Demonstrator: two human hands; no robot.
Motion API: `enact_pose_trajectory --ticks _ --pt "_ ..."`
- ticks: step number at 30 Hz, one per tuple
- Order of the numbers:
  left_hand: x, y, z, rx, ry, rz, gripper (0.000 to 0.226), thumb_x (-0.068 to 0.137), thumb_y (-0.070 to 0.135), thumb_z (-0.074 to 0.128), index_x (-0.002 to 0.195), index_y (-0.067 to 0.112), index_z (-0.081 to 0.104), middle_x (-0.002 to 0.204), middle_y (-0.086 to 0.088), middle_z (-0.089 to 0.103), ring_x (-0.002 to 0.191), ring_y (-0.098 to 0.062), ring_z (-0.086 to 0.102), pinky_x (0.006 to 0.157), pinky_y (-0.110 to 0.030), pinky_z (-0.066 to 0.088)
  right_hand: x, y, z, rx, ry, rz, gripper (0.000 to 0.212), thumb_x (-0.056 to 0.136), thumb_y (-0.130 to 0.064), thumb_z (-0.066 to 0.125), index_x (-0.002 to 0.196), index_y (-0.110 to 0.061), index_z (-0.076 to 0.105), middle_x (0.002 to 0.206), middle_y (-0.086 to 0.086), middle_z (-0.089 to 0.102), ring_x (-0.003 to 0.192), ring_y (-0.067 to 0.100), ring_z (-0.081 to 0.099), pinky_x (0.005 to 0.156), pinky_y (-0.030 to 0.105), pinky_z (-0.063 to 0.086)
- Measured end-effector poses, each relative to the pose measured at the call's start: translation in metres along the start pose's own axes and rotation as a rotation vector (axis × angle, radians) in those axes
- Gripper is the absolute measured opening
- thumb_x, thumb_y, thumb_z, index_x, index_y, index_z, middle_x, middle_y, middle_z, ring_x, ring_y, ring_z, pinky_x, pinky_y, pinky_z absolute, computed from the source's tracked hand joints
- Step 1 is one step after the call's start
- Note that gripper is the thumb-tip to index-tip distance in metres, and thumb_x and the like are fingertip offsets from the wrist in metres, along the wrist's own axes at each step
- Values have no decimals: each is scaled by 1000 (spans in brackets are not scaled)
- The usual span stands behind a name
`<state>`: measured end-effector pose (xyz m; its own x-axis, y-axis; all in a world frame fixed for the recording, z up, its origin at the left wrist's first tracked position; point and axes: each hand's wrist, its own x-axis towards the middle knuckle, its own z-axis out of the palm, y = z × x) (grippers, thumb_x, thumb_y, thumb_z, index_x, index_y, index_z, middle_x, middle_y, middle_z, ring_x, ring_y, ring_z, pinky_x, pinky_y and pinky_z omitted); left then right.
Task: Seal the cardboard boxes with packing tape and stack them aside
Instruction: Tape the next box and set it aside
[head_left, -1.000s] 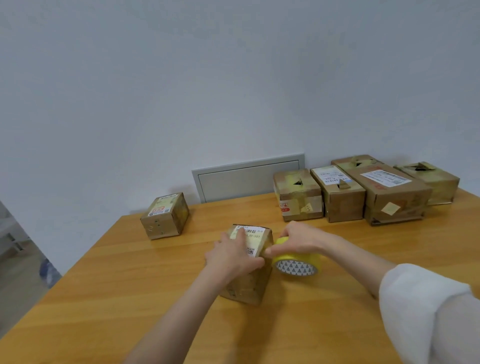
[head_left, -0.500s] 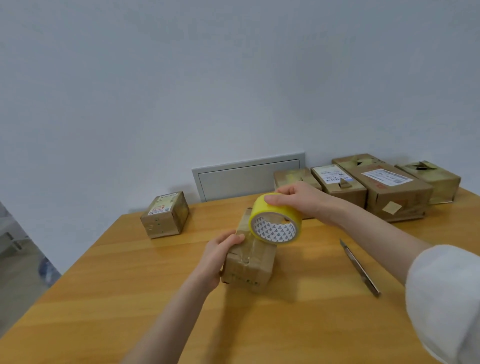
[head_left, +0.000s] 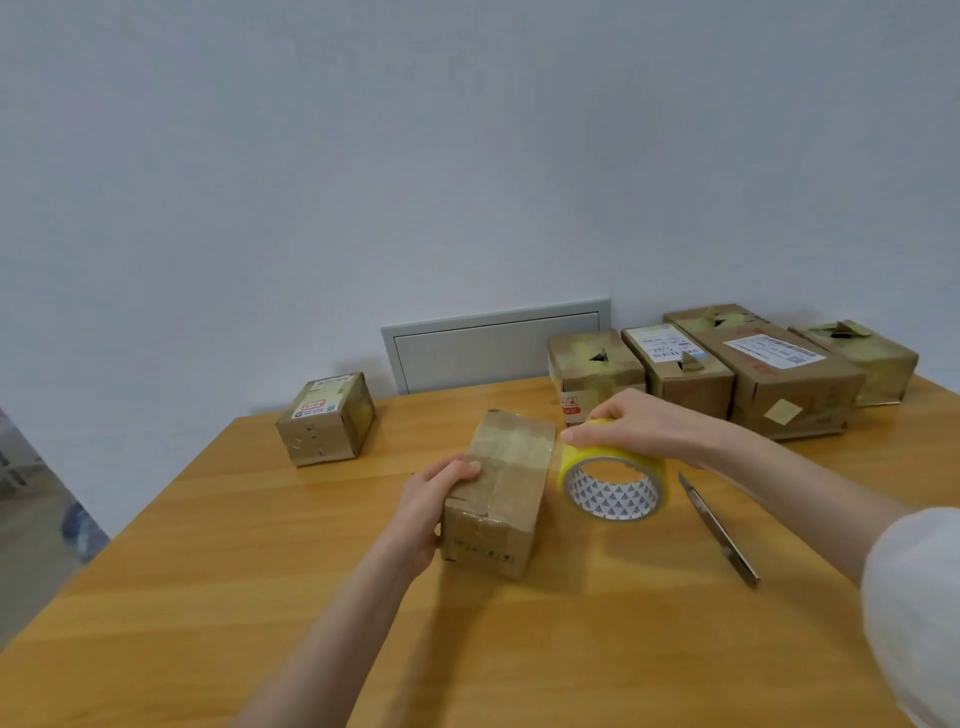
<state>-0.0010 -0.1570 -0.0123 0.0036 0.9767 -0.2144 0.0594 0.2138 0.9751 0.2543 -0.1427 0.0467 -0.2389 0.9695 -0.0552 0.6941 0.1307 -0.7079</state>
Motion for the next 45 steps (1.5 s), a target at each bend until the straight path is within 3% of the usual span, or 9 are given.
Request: enact_pose_trajectory --ticks 3,6,15,18,22,26,36,41,45 --pt "3 1 1 7 -14 -13 35 80 38 68 113 28 67 104 -5 71 99 -26 64 77 -39 50 -2 9 8 -107 -23 17 54 71 -70 62 91 -21 68 85 -10 67 70 5 64 59 20 48" --pt "4 -2 -2 -31 -1 -31 32 80 37 67 110 25 68 101 -5 71 92 -25 64 70 -36 49 -5 22 27 -150 1 46 89 58 -78 59 111 -7 66 114 10 68 91 22 68 73 38 58" --pt "2 -4 -18 4 -68 -101 42 87 41 60 123 20 59 111 -8 68 93 -23 64 72 -36 52 16 17 54 -153 46 94 97 66 -79 60 135 -11 52 138 4 54 118 21 55 95 38 48" --pt "-1 10 -19 337 -8 106 61 92 41 56 146 24 36 141 1 49 117 -16 53 90 -31 46 20 12 62 -234 54 91 92 70 -79 57 135 -14 52 138 1 55 118 20 55 92 37 49" --pt "-8 25 1 1199 22 527 92 87 69 36 154 18 -1 160 3 -2 148 -14 1 116 -31 4 23 4 65 -295 58 84 83 73 -77 56 126 -14 59 127 2 62 108 20 60 84 34 50" --pt "-9 16 15 1602 -98 508 92 88 71 28 152 13 -6 159 -5 -12 147 -15 -11 120 -33 -4 22 2 63 -277 59 101 83 74 -75 58 130 -15 56 131 3 60 113 21 58 84 34 48" --pt "-15 16 29 1540 -224 560 77 94 31 43 153 18 -7 160 -3 -13 147 -14 -10 118 -28 -4 19 -2 63 -277 46 116 75 75 -74 57 122 -16 61 123 4 64 107 23 60 81 35 49" --pt "-15 33 25 1195 -180 426 82 89 45 54 154 22 9 161 2 1 147 -14 6 116 -32 11 18 -2 67 -310 75 119 70 75 -76 54 116 -20 64 110 0 67 90 16 61 65 28 46" --pt "-13 33 32 1377 25 273 92 81 60 56 152 22 12 160 -14 3 146 -32 11 113 -50 29 17 -2 69 -336 102 122 69 75 -77 52 117 -23 64 101 -4 67 78 13 56 57 25 39"
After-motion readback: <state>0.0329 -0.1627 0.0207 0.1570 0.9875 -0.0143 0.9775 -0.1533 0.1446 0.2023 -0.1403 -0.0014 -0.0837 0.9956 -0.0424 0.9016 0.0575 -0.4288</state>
